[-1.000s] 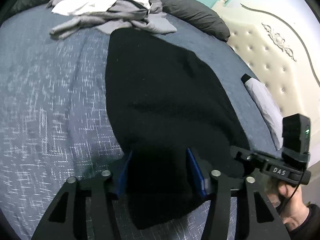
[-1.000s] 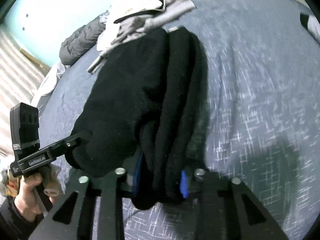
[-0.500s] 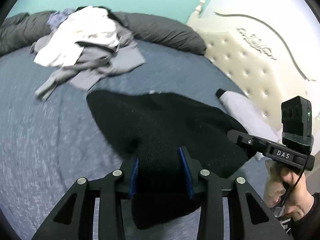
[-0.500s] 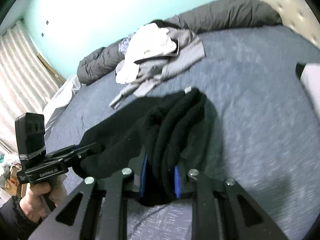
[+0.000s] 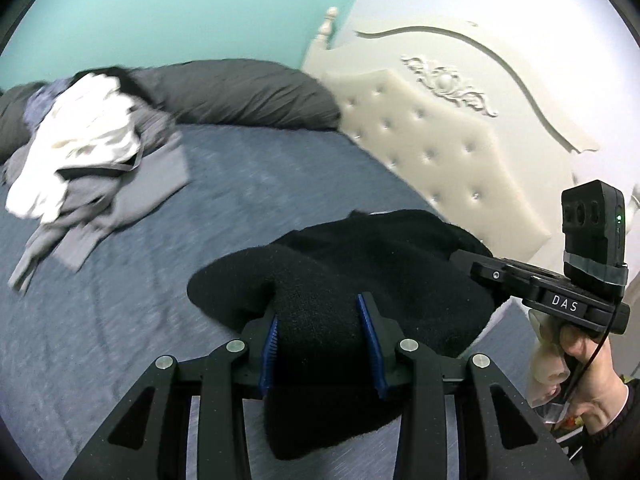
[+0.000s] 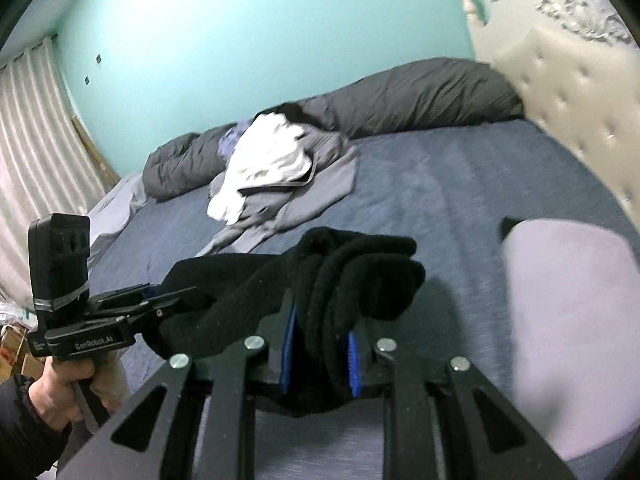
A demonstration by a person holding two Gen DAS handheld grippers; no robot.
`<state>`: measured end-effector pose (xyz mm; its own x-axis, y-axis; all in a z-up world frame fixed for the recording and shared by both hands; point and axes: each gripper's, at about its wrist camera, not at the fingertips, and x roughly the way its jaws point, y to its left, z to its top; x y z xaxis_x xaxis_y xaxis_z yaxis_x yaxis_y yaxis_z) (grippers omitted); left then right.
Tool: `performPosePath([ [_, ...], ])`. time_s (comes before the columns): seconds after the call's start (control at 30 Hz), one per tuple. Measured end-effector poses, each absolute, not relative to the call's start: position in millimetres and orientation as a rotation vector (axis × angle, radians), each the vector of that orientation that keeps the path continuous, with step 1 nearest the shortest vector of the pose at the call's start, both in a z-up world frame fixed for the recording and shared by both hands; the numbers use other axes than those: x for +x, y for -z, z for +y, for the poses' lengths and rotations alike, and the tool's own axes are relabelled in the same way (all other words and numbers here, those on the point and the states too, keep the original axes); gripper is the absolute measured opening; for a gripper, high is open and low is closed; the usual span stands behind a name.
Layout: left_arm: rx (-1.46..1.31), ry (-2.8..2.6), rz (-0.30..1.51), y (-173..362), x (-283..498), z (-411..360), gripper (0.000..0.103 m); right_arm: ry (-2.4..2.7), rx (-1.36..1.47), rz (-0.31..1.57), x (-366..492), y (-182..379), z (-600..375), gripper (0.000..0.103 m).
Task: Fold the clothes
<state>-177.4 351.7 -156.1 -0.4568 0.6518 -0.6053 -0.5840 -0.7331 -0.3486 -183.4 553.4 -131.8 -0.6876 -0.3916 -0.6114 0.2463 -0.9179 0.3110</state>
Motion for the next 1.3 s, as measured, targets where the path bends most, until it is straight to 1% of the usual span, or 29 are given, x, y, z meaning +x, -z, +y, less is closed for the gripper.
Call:
performPosePath([
  [0.2, -0.888, -2.162, -0.095, 122, -193, 434, 0.039, 2.673, 0.946, -0.259, -190, 92, 626, 0.02],
  [0.37, -0.808, -2.15, -0.073, 91, -210, 507, 0.039, 2.764, 0.902, -0.18, -205, 59, 682, 0.02],
  [0.5, -0.758, -2.148, -0.101, 82, -223, 553, 0.039, 2.83, 0.858, -0.142, -217, 45, 722, 0.02],
  [0.6, -0.743, -2.145, -0.125, 94, -230, 587, 0.039, 2.864, 0.85, -0.122, -223, 50, 751, 0.02],
  [0.7, -0.796, -2.116, -0.109, 126, -227, 618, 0.039, 2.885, 0.895, -0.12, -227, 73, 780, 0.02],
  [0.87, -0.99, -2.004, -0.093, 206, -215, 653, 0.039, 2.859, 1.089, -0.222, -210, 150, 818, 0.02],
  [0.93, -1.034, -1.973, -0.081, 225, -206, 658, 0.039, 2.834, 1.142, -0.281, -197, 177, 828, 0.02],
  [1.0, -1.055, -1.952, -0.079, 238, -197, 659, 0.039, 2.82, 1.159, -0.318, -185, 190, 835, 0.02],
  [1.1, -1.077, -1.937, -0.078, 246, -185, 656, 0.039, 2.797, 1.163, -0.381, -165, 198, 841, 0.02],
  [1.3, -1.141, -1.899, -0.128, 261, -164, 648, 0.039, 2.76, 1.191, -0.428, -143, 198, 845, 0.02],
])
